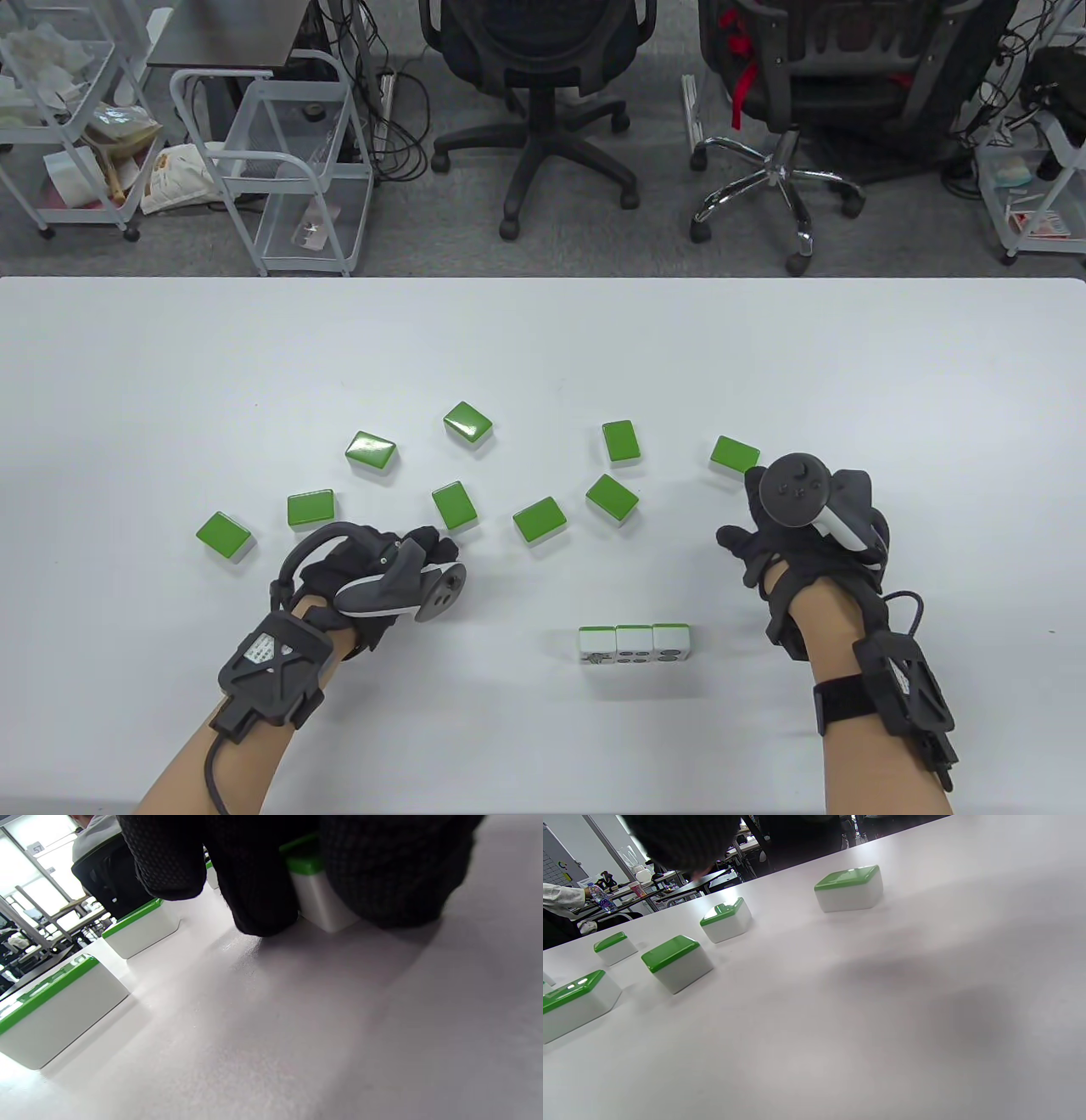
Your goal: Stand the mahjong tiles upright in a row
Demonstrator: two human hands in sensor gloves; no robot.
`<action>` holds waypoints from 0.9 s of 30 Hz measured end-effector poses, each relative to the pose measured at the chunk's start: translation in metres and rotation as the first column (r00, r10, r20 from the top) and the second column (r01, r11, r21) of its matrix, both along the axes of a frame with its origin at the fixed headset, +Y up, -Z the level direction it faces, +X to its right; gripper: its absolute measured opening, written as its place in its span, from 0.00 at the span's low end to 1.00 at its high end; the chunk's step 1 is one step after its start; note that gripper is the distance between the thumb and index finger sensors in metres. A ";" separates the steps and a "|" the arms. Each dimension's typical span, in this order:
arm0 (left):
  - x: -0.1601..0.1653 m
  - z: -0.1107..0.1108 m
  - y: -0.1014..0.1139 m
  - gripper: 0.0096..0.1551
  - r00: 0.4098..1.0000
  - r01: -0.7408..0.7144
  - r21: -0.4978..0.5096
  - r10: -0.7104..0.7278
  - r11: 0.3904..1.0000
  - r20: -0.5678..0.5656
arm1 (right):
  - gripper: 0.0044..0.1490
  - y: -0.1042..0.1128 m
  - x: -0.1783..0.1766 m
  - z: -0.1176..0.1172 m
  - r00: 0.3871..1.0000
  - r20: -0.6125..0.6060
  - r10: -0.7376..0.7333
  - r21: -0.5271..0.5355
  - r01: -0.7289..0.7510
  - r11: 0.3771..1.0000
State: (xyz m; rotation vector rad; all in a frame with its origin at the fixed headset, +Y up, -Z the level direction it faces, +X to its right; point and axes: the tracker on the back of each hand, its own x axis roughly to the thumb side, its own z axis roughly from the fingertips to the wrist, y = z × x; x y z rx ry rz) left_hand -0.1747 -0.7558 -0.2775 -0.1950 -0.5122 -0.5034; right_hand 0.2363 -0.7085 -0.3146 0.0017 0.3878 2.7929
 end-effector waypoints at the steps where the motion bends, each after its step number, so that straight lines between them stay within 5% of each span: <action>1: 0.000 0.000 0.001 0.49 1.000 -0.010 -0.025 0.010 1.000 -0.013 | 0.54 0.000 0.000 0.000 1.000 -0.001 -0.001 0.001 0.001 1.000; 6: 0.012 0.006 0.017 0.48 0.991 -0.115 -0.228 0.096 0.967 -0.096 | 0.54 0.000 0.000 -0.001 1.000 -0.003 -0.014 0.007 0.014 1.000; 10: 0.042 0.014 0.027 0.48 0.945 -0.326 -0.443 0.277 0.835 -0.172 | 0.54 0.001 0.000 0.001 1.000 -0.004 -0.020 0.000 0.020 1.000; 14: 0.076 0.018 0.025 0.48 0.928 -0.370 -0.598 0.315 0.711 -0.199 | 0.54 0.001 0.001 0.002 0.999 -0.002 -0.038 0.000 0.038 0.999; 17: 0.097 0.016 0.022 0.47 0.923 -0.378 -0.632 0.331 0.676 -0.198 | 0.54 0.001 0.000 0.002 0.999 -0.008 -0.048 -0.007 0.048 0.999; 27: 0.120 0.007 0.016 0.42 0.921 -0.387 -0.586 0.326 0.712 -0.212 | 0.54 0.002 0.002 0.002 0.996 -0.011 -0.083 -0.015 0.083 0.996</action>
